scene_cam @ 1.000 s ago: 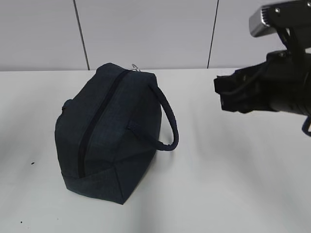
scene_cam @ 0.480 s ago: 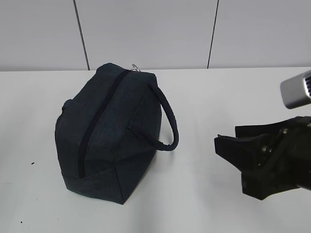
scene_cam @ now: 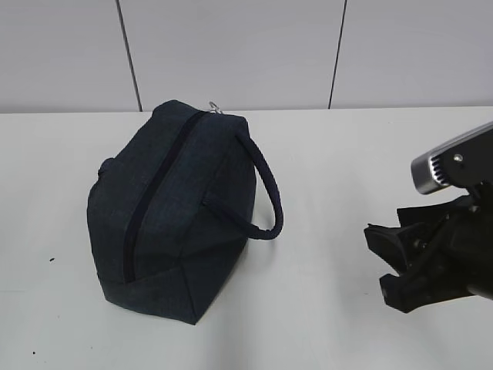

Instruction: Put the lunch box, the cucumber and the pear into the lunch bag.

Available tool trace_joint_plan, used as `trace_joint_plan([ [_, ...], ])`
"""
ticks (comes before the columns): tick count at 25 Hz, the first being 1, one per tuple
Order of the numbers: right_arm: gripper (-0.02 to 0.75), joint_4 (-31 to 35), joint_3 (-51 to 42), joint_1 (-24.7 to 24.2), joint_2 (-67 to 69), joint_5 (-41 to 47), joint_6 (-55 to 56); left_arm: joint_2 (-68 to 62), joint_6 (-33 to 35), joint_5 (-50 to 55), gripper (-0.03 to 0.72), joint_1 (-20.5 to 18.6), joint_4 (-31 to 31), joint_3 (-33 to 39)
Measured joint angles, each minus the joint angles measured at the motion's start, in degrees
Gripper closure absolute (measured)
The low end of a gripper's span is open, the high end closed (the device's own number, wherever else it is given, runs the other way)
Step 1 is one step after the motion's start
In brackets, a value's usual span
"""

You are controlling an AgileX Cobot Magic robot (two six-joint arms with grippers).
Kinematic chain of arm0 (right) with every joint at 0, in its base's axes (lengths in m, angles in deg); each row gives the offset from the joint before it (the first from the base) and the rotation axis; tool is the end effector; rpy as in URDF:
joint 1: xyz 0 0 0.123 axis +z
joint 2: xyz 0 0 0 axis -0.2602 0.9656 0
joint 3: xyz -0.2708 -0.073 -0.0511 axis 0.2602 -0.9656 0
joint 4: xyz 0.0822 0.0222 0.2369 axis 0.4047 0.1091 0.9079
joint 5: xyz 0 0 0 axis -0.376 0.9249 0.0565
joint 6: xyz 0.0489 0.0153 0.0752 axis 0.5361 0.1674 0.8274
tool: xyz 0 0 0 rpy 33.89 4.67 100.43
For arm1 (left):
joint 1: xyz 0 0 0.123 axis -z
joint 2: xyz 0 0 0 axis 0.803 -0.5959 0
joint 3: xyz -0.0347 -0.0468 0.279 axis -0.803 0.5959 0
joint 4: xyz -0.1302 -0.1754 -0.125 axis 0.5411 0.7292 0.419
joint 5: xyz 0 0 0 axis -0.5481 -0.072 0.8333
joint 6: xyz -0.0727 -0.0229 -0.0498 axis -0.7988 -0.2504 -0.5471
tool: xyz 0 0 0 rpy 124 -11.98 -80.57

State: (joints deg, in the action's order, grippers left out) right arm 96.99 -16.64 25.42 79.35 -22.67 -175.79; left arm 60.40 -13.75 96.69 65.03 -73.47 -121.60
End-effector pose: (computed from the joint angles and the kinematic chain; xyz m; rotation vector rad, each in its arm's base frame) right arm 0.1636 0.1135 0.2299 -0.5313 2.0927 0.2210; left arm 0.0162 0.0067 0.2877 0.1292 2.2139 -0.0096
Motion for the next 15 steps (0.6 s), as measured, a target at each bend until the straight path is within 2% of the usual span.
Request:
trace_joint_plan([
  [8, 0.385, 0.1, 0.0, 0.0, 0.0, -0.32, -0.56, 0.76, 0.0, -0.62, 0.443, 0.0, -0.17, 1.69],
  [15, 0.385, 0.1, 0.0, 0.0, 0.0, -0.32, -0.56, 0.82, 0.0, -0.8, 0.45, 0.0, 1.35, 2.03],
])
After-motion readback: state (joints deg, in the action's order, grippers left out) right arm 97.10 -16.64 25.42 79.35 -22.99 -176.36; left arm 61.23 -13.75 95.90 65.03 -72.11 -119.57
